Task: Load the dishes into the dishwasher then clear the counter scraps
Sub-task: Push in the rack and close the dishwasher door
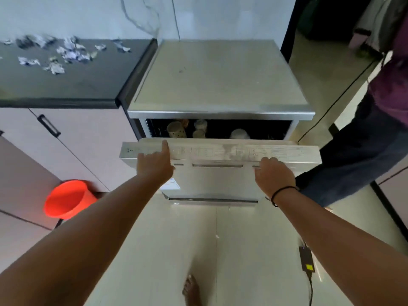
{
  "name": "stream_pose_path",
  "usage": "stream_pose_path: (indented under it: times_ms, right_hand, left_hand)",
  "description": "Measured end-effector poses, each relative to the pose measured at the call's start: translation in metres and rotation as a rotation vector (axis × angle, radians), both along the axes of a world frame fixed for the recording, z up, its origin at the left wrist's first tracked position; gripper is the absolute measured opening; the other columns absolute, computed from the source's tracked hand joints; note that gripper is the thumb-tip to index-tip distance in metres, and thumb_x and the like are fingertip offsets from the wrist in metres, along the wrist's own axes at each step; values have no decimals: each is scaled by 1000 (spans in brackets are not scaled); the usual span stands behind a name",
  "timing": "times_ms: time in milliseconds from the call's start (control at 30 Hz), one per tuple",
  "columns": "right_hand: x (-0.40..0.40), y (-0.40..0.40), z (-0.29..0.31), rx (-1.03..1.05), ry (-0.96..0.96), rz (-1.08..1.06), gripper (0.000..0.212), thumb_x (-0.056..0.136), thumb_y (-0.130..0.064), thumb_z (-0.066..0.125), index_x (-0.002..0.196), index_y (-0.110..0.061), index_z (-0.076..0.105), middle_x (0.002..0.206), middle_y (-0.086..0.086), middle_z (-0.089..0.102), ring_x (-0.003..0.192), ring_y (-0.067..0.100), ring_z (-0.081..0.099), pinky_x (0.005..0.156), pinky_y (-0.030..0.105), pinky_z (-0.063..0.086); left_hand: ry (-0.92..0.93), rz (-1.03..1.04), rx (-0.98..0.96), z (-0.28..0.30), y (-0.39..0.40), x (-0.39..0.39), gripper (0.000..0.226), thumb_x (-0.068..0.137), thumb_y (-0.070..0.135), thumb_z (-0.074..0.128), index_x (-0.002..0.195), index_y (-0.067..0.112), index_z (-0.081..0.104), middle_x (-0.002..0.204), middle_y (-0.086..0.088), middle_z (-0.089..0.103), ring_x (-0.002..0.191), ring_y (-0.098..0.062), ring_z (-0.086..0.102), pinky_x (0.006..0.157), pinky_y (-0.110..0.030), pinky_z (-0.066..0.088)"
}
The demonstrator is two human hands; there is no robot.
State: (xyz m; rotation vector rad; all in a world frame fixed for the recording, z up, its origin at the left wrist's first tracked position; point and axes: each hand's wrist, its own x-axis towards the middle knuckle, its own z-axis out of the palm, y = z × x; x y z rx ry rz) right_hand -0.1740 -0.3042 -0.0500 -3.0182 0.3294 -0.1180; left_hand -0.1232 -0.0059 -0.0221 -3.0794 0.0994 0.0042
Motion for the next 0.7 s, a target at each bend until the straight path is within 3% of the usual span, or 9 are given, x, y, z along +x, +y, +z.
stream_pose_path:
  times_ms: [67, 133, 200, 267, 333, 400, 533, 700]
  right_hand:
    - [33, -8, 13, -193, -136, 92, 36, 83, -35, 66, 103, -6, 58, 98, 15, 58, 89, 33, 55, 71, 41, 50]
    - [64, -15, 24, -307, -250, 229, 59, 62, -33, 85, 105, -4, 57, 100, 20, 57, 90, 38, 55, 75, 44, 49]
    - [100, -27, 35, -319, -305, 333, 84, 51, -33, 90, 120, -4, 53, 119, 26, 52, 113, 45, 50, 94, 53, 42]
    - [140, -40, 55, -220, -140, 329, 108, 57, -49, 83, 144, -10, 33, 147, 23, 32, 138, 45, 26, 112, 53, 22]
    - [182, -53, 67, -150, 105, 378, 112, 65, -61, 74, 151, -16, 18, 156, 10, 21, 144, 36, 18, 116, 42, 17]
    - [203, -64, 63, -94, 209, 409, 113, 66, -67, 70, 153, -23, 11, 160, 2, 15, 146, 29, 15, 117, 37, 15]
    - [206, -80, 49, -181, 147, 494, 112, 68, -87, 42, 153, -23, 10, 160, 6, 16, 146, 31, 15, 117, 39, 13]
    - [205, -83, 43, -229, 89, 537, 102, 75, -83, 32, 152, -19, 17, 157, 13, 23, 143, 37, 23, 114, 46, 21]
  left_hand:
    - [-225, -151, 217, 10, 11, 43, 105, 70, 60, 71, 147, 14, 17, 121, -12, 56, 109, -31, 53, 96, -44, 38]
    - [-249, -259, 324, 22, 22, 86, 128, 58, 77, 67, 149, 15, 3, 138, -13, 40, 127, -32, 37, 106, -44, 25]
    - [-201, -331, 354, 31, 29, 132, 138, 55, 88, 55, 150, 15, -14, 157, -14, 10, 146, -33, 3, 116, -45, 1]
    - [-158, -392, 377, 38, 31, 172, 138, 56, 93, 44, 147, 14, -25, 160, -10, -14, 144, -29, -23, 114, -46, -17]
    - [-43, -507, 358, 40, 28, 207, 131, 62, 92, 40, 147, 16, -25, 159, -8, -17, 144, -28, -23, 115, -47, -16]
    - [93, -583, 219, 34, 28, 226, 123, 68, 83, 50, 150, 20, -18, 160, -6, -13, 146, -26, -14, 118, -44, -7]
    - [41, -683, 113, 19, 36, 237, 117, 70, 78, 52, 151, 25, -12, 160, -3, -11, 147, -22, -10, 119, -43, -1]
    - [20, -741, 101, 18, 38, 236, 111, 74, 74, 51, 151, 24, -13, 160, -6, -7, 146, -24, -10, 119, -46, -1]
